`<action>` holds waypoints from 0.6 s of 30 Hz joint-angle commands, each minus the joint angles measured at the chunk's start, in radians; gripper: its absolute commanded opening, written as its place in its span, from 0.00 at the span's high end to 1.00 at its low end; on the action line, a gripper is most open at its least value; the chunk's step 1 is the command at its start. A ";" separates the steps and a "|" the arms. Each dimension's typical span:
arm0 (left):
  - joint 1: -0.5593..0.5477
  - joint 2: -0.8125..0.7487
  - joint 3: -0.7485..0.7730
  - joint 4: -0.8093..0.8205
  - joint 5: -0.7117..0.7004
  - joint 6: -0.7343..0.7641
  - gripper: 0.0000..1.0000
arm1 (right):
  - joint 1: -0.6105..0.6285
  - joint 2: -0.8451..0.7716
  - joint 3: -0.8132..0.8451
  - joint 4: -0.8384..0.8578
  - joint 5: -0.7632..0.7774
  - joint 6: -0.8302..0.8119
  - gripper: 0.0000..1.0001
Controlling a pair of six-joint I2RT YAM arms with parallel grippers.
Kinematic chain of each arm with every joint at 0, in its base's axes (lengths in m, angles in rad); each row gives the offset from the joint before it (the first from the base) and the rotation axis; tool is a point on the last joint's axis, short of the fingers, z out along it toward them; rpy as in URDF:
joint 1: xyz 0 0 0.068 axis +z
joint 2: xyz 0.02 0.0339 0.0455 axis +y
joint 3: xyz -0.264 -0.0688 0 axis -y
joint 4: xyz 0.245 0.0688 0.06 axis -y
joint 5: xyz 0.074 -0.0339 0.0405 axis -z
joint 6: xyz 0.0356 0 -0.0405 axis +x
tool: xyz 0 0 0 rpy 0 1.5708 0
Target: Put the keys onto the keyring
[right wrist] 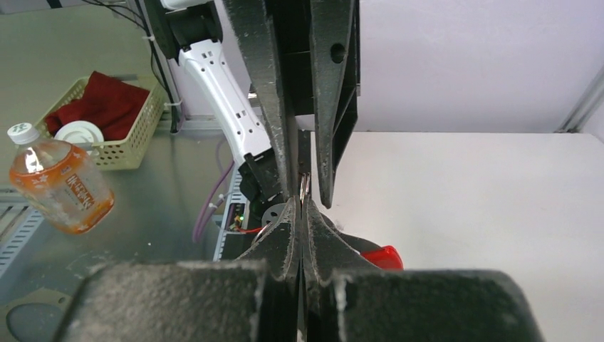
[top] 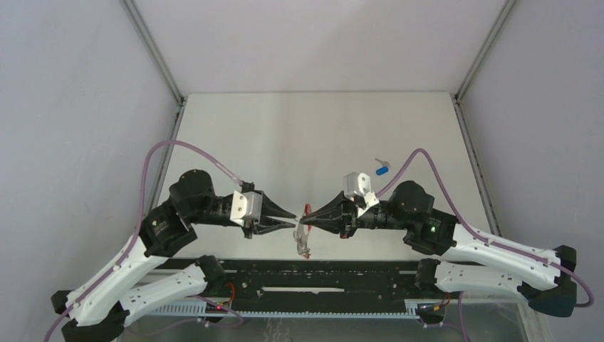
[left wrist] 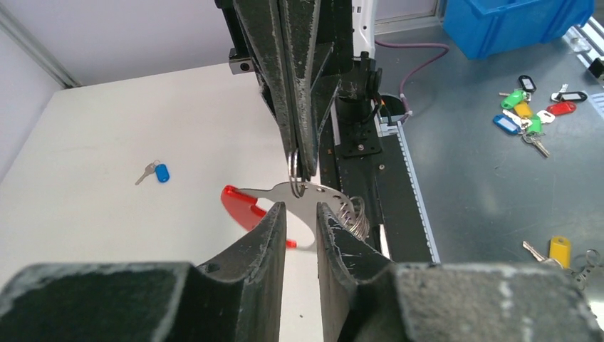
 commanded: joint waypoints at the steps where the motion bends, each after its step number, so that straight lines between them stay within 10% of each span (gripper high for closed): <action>1: 0.019 0.000 -0.005 0.043 0.047 -0.041 0.75 | 0.000 0.001 -0.001 0.054 -0.047 0.013 1.00; 18: 0.020 0.005 -0.026 0.053 0.077 -0.055 0.79 | -0.009 0.022 0.015 0.061 -0.055 0.013 1.00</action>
